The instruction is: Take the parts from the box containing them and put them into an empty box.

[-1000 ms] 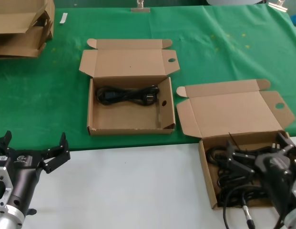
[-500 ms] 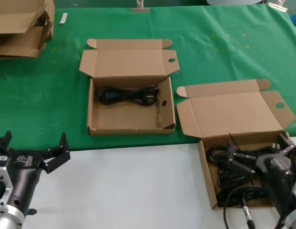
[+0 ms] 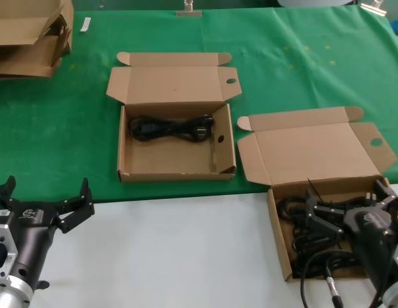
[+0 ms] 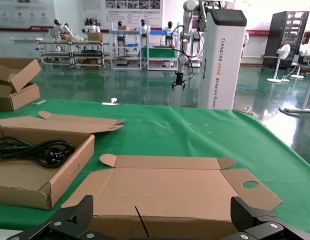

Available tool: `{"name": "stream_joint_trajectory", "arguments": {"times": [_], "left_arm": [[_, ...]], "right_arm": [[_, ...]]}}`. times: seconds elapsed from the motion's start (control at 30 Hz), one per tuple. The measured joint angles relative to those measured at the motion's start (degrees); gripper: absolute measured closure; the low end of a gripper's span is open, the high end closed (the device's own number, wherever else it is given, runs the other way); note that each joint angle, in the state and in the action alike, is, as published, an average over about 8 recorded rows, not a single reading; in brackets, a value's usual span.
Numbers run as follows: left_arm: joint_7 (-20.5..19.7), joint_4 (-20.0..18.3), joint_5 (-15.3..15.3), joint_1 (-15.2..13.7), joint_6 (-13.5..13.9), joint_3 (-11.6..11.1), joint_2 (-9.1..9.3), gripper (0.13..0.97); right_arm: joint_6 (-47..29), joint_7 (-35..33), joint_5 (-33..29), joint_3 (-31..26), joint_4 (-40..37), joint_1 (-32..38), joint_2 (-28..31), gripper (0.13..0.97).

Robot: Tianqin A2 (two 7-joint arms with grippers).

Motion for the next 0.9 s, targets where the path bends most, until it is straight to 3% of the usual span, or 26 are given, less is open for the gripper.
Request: {"name": "stream_joint_trajectory", "arguments": {"times": [0.9], "left_arm": [[0.0, 0.0, 0.0, 0.0, 0.0, 0.0, 0.00, 0.132]], "right_arm": [[0.0, 0.0, 0.0, 0.0, 0.0, 0.0, 0.0, 0.129]]}}
